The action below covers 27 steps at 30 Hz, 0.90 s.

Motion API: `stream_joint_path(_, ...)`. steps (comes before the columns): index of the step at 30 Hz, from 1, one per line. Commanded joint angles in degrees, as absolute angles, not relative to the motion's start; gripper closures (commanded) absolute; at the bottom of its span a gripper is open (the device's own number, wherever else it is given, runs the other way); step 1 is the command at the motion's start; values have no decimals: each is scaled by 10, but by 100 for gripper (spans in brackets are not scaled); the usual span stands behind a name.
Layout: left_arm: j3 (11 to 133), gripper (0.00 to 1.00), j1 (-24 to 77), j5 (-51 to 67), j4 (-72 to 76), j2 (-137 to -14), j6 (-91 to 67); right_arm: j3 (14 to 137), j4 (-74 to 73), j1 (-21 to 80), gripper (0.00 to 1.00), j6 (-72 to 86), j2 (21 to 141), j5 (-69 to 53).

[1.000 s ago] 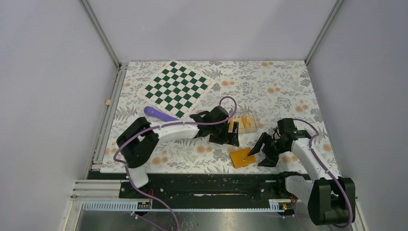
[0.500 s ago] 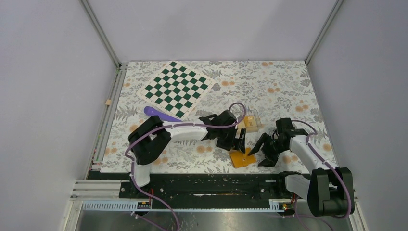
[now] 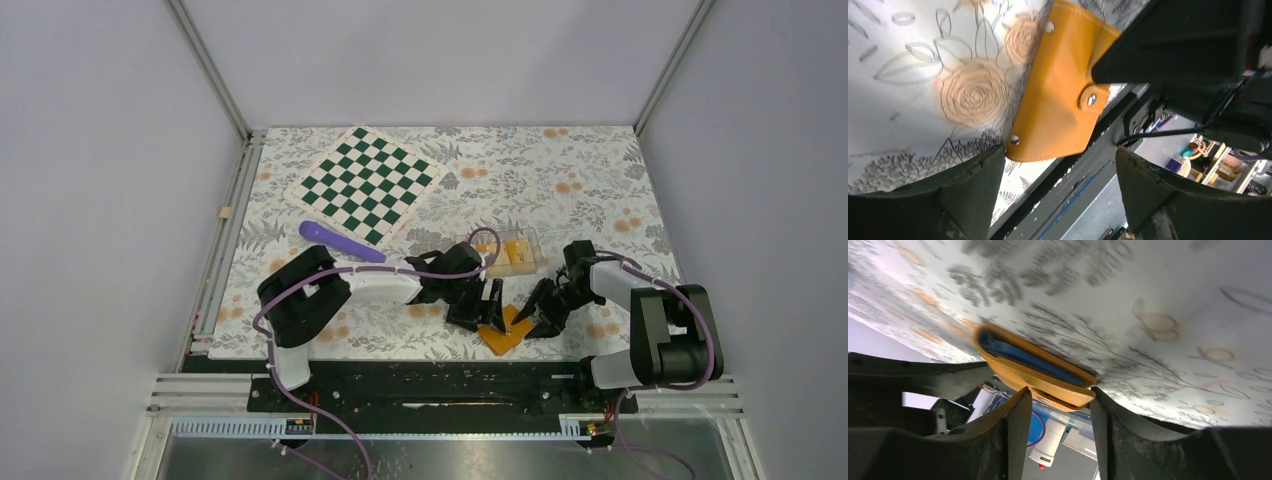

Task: Put the credit cards into the card holder
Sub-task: Open the card holder at the center of the board.

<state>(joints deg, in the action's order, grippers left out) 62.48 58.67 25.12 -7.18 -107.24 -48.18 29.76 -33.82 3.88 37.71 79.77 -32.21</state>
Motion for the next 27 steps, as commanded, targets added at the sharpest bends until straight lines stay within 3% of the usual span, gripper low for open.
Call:
stream_joint_path(1,580,20,592,272,-31,-1026,-529,351,-316,42,49,344,822,-353)
stream_joint_path(6,528,22,592,262,35,-990,-580,387,-334,48,55,319,839,-367)
stream_joint_path(15,506,23,592,246,83,-1008,-649,376,-338,78,56,290,872,-350)
stream_joint_path(23,523,32,592,245,95,-1037,-691,395,-347,98,57,261,879,-375)
stream_joint_path(27,524,33,592,238,81,-1034,-691,403,-382,101,56,254,864,-318)
